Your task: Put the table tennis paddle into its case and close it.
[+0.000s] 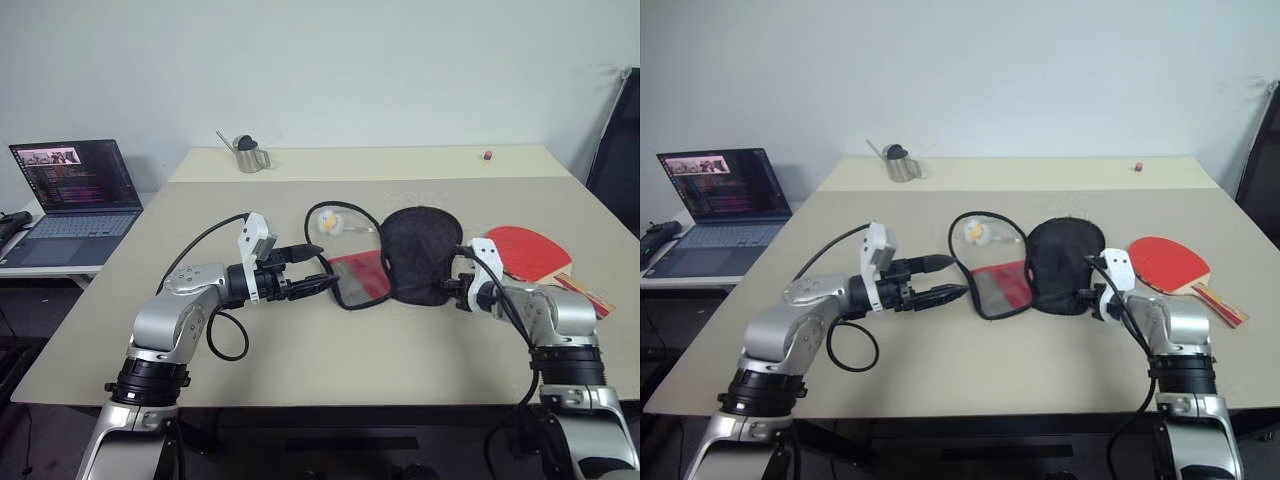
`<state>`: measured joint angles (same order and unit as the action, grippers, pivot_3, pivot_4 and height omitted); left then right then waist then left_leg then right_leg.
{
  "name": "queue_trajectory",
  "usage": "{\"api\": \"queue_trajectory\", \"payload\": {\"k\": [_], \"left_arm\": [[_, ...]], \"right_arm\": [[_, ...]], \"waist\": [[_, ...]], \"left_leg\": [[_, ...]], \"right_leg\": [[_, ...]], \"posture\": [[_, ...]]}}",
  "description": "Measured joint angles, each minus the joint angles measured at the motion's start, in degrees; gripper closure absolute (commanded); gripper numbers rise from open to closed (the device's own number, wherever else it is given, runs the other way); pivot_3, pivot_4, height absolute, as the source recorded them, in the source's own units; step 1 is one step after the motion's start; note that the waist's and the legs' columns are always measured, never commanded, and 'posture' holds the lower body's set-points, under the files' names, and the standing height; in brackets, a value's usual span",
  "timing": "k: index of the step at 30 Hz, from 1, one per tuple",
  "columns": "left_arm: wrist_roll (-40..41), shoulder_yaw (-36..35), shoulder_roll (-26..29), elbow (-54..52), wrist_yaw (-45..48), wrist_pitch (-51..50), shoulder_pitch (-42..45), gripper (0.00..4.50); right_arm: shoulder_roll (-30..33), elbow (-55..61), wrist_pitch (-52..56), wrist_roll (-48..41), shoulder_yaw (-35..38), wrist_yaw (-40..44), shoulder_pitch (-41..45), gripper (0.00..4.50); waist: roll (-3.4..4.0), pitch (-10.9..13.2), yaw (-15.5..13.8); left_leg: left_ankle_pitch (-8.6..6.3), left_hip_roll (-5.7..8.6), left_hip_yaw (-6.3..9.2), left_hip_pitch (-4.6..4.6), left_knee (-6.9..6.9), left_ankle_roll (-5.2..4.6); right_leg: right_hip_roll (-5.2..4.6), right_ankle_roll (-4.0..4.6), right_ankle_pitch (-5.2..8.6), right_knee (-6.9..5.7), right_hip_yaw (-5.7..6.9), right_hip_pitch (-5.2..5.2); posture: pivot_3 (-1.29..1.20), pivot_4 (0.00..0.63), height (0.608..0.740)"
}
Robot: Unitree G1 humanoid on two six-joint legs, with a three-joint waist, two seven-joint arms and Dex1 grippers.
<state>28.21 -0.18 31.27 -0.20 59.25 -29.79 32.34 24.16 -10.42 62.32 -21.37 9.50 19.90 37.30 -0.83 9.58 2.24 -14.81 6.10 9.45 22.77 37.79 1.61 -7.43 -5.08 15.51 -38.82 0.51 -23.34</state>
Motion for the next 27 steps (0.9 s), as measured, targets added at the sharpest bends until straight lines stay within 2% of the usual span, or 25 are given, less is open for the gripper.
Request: {"api": "queue_trajectory", "payload": {"k": [5, 12, 16, 22, 27], "left_arm": [[-0.13, 0.00, -0.09, 0.00, -0.02, 0.00, 0.00, 0.54], [-0.23, 0.00, -0.42, -0.01, -0.19, 0.00, 0.00, 0.54], [-0.24, 0.00, -0.90, 0.00, -0.39, 0.00, 0.00, 0.54], [-0.31, 0.16, -1.75, 0.03, -0.50, 0.00, 0.61, 0.54], [-0.31, 1.54, -2.71, -0.31, -0.32, 0.00, 1.14, 0.54]], "right_arm": [[0.18, -0.46, -1.07, 0.05, -0.10, 0.24, 0.43, 0.78], [3.83, 0.28, -5.21, 0.85, 0.56, 2.72, 0.30, 0.78], [7.73, 1.86, -5.37, -0.95, 2.09, 7.08, 0.13, 0.01], [14.56, 2.14, -10.12, -0.42, 2.31, 12.28, -3.10, 0.01], [22.93, -2.45, -16.98, 1.94, 2.53, 17.27, -7.07, 0.01]], "waist": [[0.00, 0.00, 0.00], [0.00, 0.01, -0.06], [-0.01, 0.01, -0.08], [-0.03, 0.02, -0.39], [-0.05, 0.03, -0.57]], "left_leg": [[0.00, 0.00, -0.01, 0.00, 0.00, 0.00], [0.00, 0.00, -0.02, 0.02, 0.00, 0.00], [-0.02, -0.01, -0.03, 0.02, -0.01, -0.03], [-0.05, 0.00, -0.07, 0.03, -0.01, -0.08], [-0.07, 0.01, -0.12, 0.04, 0.00, -0.13]], "right_leg": [[0.00, 0.00, 0.00, 0.00, 0.00, 0.00], [0.00, 0.00, 0.00, 0.03, 0.00, 0.00], [0.01, 0.00, 0.00, 0.06, 0.00, 0.01], [0.00, -0.01, 0.00, 0.09, 0.01, 0.02], [-0.03, -0.03, 0.00, 0.19, 0.02, 0.07]], "posture": [[0.00, 0.150, 0.740], [0.00, 0.150, 0.740], [0.00, 0.150, 0.740], [0.00, 0.150, 0.740], [0.00, 0.150, 0.740]]}}
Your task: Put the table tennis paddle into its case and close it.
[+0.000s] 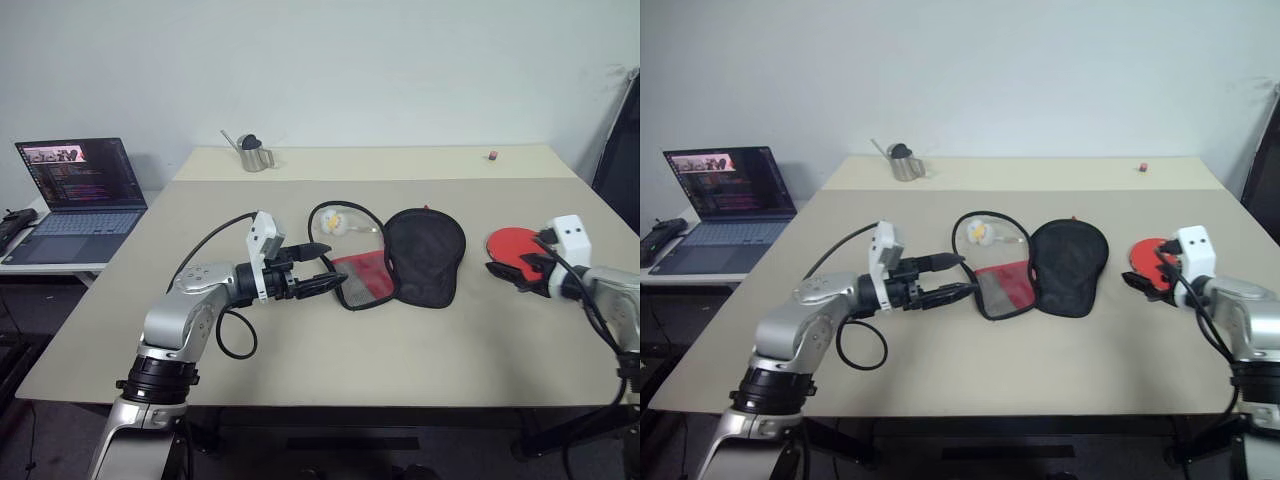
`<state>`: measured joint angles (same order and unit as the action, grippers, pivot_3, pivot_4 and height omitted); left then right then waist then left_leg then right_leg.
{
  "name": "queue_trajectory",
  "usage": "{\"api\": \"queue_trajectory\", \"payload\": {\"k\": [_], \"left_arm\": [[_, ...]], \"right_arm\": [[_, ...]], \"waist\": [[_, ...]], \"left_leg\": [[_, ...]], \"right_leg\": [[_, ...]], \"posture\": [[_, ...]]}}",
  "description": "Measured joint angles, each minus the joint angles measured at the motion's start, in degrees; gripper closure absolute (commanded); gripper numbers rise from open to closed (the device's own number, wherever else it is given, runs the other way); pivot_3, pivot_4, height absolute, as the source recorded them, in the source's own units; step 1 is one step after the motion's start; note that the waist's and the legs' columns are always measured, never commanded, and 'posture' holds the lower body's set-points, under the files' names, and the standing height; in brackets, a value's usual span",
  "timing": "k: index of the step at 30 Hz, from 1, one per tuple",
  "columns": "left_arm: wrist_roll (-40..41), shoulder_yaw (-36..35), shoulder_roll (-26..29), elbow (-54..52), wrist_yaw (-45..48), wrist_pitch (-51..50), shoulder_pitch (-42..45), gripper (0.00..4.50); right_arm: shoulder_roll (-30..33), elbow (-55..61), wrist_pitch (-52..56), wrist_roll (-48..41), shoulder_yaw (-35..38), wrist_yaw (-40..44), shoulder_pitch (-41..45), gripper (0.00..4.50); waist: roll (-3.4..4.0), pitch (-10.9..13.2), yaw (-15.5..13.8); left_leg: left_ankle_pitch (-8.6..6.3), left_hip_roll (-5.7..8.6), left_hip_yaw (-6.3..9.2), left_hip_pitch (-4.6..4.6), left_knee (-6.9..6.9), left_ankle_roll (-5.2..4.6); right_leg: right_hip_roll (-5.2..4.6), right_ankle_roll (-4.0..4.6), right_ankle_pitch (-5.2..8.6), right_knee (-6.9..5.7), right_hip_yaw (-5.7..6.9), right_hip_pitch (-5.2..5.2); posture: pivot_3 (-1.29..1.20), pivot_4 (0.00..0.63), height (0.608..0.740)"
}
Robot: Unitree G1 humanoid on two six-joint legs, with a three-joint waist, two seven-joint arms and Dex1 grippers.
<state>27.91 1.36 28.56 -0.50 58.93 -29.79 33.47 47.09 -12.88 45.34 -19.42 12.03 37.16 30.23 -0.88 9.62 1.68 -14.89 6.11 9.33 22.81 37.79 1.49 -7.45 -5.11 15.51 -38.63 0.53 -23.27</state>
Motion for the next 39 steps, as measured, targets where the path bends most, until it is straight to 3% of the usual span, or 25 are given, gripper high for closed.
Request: {"api": "queue_trajectory", "payload": {"k": [7, 18, 23, 31, 39], "left_arm": [[-0.35, 2.06, -1.73, 0.02, 0.36, 0.39, 3.10, 0.54], [-0.98, 3.48, -3.56, 1.10, 0.67, 1.58, 4.70, 0.54], [-1.32, 3.52, -3.69, 2.27, 0.80, 1.92, 4.78, 0.54], [-1.36, 3.52, -3.59, 2.79, 1.66, 2.43, 4.81, 0.54], [-1.34, 3.51, -3.57, 3.10, 1.92, 2.63, 4.84, 0.54]], "right_arm": [[9.31, -19.06, -11.64, 4.84, 0.21, 5.93, 0.59, 0.01], [9.86, -37.17, -18.31, 8.81, -1.90, 11.88, 4.82, 0.01], [9.68, -35.69, -18.39, 9.11, -2.09, 14.04, 4.47, 0.01], [7.67, -20.27, -8.97, 4.03, -1.85, 18.11, -2.37, 0.01], [6.88, -17.30, -9.33, 1.51, 3.23, 14.84, -1.36, 0.01]], "waist": [[-0.02, 0.01, 0.17], [-0.03, 0.02, 0.27], [-0.03, 0.02, 0.25], [-0.03, 0.02, -0.01], [-0.03, 0.02, 0.12]], "left_leg": [[-0.01, 0.02, -0.20, -0.03, 0.01, -0.01], [0.07, -0.04, -0.32, -0.02, 0.02, 0.13], [0.08, -0.05, -0.32, -0.02, 0.02, 0.14], [0.08, -0.11, -0.16, 0.01, 0.05, 0.15], [0.07, -0.11, -0.16, -0.02, 0.06, 0.14]], "right_leg": [[0.03, -0.01, 0.00, 0.02, 0.01, 0.06], [0.04, -0.02, -0.01, 0.06, -0.05, 0.07], [0.04, -0.02, -0.01, 0.07, -0.04, 0.07], [0.04, -0.03, -0.02, 0.08, -0.02, 0.08], [0.04, -0.05, -0.03, 0.07, -0.05, 0.08]], "posture": [[0.00, 0.150, 0.740], [0.00, 0.150, 0.740], [0.00, 0.150, 0.740], [0.00, 0.150, 0.740], [0.00, 0.150, 0.740]]}}
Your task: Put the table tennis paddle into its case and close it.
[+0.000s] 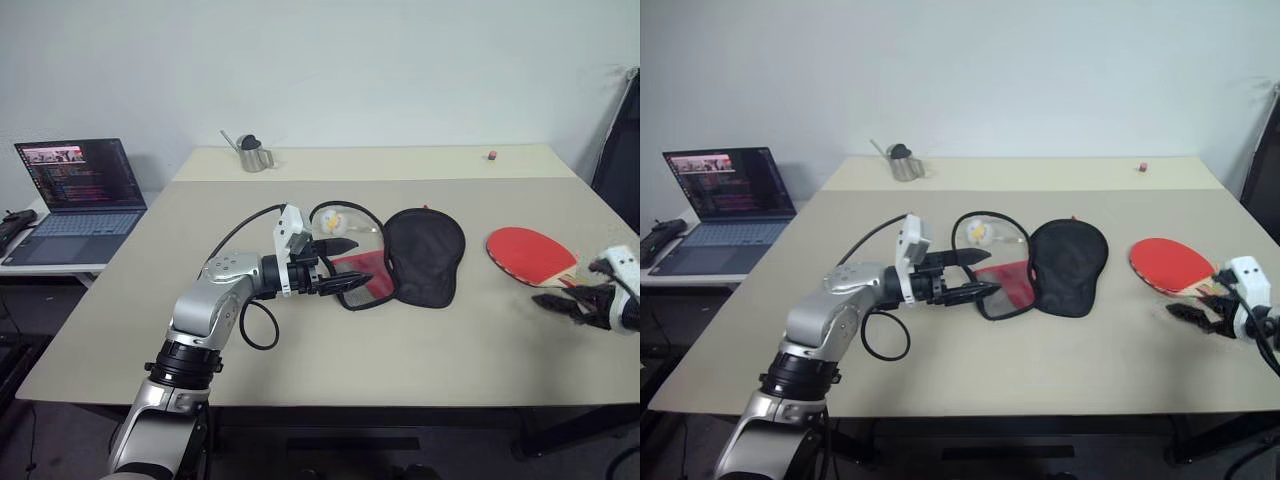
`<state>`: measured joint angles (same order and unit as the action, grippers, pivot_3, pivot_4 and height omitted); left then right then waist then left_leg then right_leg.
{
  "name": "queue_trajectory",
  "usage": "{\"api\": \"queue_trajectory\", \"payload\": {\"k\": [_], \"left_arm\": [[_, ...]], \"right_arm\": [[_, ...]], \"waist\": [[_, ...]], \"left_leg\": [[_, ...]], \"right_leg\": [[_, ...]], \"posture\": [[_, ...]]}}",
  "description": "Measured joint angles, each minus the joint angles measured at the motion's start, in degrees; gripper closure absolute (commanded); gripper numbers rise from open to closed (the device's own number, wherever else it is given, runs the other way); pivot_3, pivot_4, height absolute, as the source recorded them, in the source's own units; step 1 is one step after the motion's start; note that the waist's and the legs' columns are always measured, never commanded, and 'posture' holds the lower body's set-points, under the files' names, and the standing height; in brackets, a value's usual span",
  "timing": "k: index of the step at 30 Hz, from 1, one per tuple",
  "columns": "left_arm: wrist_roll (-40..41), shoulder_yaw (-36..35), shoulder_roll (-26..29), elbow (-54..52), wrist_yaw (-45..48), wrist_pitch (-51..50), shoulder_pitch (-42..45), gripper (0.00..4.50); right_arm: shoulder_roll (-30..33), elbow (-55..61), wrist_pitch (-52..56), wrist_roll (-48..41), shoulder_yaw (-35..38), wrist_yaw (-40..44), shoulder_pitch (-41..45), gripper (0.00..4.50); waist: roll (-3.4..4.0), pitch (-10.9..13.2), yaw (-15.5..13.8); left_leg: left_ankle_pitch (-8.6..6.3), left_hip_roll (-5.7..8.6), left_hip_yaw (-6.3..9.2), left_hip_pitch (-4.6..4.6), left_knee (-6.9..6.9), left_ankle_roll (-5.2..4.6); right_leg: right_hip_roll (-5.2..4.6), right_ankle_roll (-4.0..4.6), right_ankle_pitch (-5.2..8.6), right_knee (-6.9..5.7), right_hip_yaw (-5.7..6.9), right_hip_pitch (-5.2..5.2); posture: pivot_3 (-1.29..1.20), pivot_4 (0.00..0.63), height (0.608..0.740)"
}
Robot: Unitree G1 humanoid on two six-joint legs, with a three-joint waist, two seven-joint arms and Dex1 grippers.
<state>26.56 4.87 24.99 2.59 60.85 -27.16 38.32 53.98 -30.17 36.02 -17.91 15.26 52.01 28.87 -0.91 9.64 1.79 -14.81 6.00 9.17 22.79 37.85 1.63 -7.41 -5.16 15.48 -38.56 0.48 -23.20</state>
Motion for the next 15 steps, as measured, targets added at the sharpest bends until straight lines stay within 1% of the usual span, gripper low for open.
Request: {"api": "queue_trajectory", "payload": {"k": [3, 8, 15], "left_arm": [[0.00, 0.00, -0.04, 0.00, -0.02, 0.04, 0.02, 0.54], [-0.02, -0.01, -0.06, 0.05, -0.03, 0.11, 0.02, 0.54], [-0.04, 0.02, -0.19, 0.06, -0.01, 0.14, 0.06, 0.54]], "right_arm": [[0.68, -1.63, -1.31, 1.02, 0.34, -1.53, 1.42, 0.01], [1.55, -11.51, -4.06, 5.64, -1.15, -6.03, 4.00, 0.01], [2.85, -19.85, -5.37, 10.18, -4.39, -7.05, 8.73, 0.01]], "waist": [[-0.01, 0.00, -0.12], [0.00, 0.00, -0.13], [0.00, 0.00, 0.15]], "left_leg": [[0.00, 0.01, 0.00, 0.02, 0.00, 0.00], [0.00, 0.05, -0.06, 0.02, 0.00, 0.00], [0.00, 0.03, -0.19, 0.00, 0.00, 0.00]], "right_leg": [[0.00, 0.00, 0.00, 0.02, 0.03, 0.01], [-0.02, 0.00, 0.00, 0.02, -0.01, 0.00], [-0.01, 0.00, 0.00, 0.01, -0.02, 0.00]], "posture": [[0.00, 0.150, 0.740], [0.00, 0.150, 0.740], [0.00, 0.150, 0.740]]}}
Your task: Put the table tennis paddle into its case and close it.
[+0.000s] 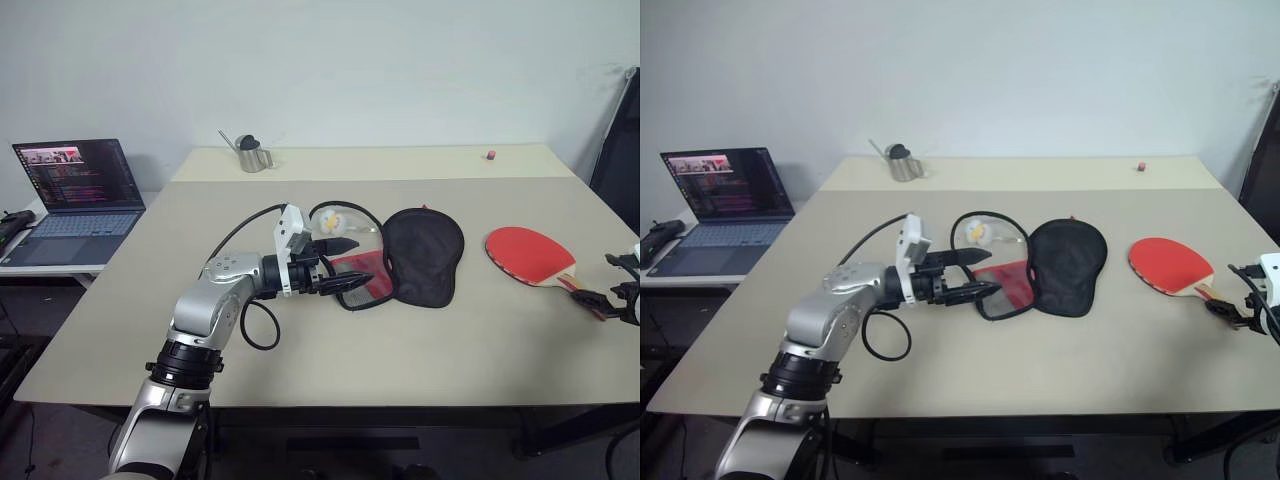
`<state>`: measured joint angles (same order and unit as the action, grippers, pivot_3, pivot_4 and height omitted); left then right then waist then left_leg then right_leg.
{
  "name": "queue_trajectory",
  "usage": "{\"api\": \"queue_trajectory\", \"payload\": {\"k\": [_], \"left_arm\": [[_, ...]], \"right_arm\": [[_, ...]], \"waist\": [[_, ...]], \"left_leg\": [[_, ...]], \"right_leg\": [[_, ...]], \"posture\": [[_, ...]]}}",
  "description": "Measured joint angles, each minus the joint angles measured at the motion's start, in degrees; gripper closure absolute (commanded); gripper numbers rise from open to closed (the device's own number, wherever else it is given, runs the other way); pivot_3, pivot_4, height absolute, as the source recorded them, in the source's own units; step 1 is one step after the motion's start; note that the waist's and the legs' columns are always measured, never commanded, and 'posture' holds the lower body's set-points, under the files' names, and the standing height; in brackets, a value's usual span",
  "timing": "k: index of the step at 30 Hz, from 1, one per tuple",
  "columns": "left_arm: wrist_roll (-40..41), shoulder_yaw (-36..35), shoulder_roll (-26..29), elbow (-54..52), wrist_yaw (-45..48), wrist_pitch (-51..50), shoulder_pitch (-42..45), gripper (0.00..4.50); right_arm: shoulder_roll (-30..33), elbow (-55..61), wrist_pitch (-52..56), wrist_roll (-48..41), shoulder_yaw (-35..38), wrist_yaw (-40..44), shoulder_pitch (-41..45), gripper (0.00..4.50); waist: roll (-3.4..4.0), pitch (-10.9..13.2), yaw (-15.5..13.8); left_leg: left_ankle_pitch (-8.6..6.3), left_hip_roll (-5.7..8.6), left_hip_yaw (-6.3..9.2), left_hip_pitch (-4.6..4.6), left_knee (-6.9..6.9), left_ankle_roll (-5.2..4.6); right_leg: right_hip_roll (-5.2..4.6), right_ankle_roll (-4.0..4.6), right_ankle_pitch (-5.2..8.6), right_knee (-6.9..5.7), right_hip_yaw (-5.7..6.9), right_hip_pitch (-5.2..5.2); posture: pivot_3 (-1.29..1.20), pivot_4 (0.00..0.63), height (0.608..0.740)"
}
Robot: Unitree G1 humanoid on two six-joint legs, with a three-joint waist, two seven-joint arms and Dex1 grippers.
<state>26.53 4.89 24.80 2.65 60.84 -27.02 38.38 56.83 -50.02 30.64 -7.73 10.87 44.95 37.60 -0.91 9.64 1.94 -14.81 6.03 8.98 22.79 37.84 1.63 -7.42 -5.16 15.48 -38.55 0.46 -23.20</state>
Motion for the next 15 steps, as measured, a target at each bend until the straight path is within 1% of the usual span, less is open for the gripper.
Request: {"api": "queue_trajectory", "payload": {"k": [3, 7, 15], "left_arm": [[-0.02, 0.01, 0.00, 0.00, 0.02, 0.00, 0.01, 0.54], [-0.11, 0.08, 0.00, 0.00, 0.06, 0.00, 0.05, 0.54], [-0.31, 0.36, 0.20, 0.01, 0.21, 0.02, 0.22, 0.54]], "right_arm": [[-0.01, -2.75, -0.07, 1.14, -1.38, 0.42, 1.40, 0.01], [0.00, -5.26, -0.08, 2.02, -2.71, 3.24, 2.24, 0.01], [1.13, -3.80, 0.36, 2.15, -3.63, 10.37, 1.07, 0.01]], "waist": [[0.00, 0.00, -0.07], [0.00, 0.00, -0.07], [0.00, 0.00, 0.06]], "left_leg": [[0.00, 0.01, -0.02, 0.01, 0.00, 0.00], [0.00, 0.00, -0.07, 0.02, 0.00, 0.00], [0.00, -0.09, -0.12, 0.00, 0.00, 0.01]], "right_leg": [[-0.01, 0.00, 0.00, 0.00, 0.00, 0.00], [0.00, 0.00, 0.00, 0.02, 0.00, 0.00], [0.06, 0.00, 0.00, 0.00, 0.01, 0.00]], "posture": [[0.00, 0.150, 0.740], [0.00, 0.150, 0.740], [0.00, 0.150, 0.740]]}}
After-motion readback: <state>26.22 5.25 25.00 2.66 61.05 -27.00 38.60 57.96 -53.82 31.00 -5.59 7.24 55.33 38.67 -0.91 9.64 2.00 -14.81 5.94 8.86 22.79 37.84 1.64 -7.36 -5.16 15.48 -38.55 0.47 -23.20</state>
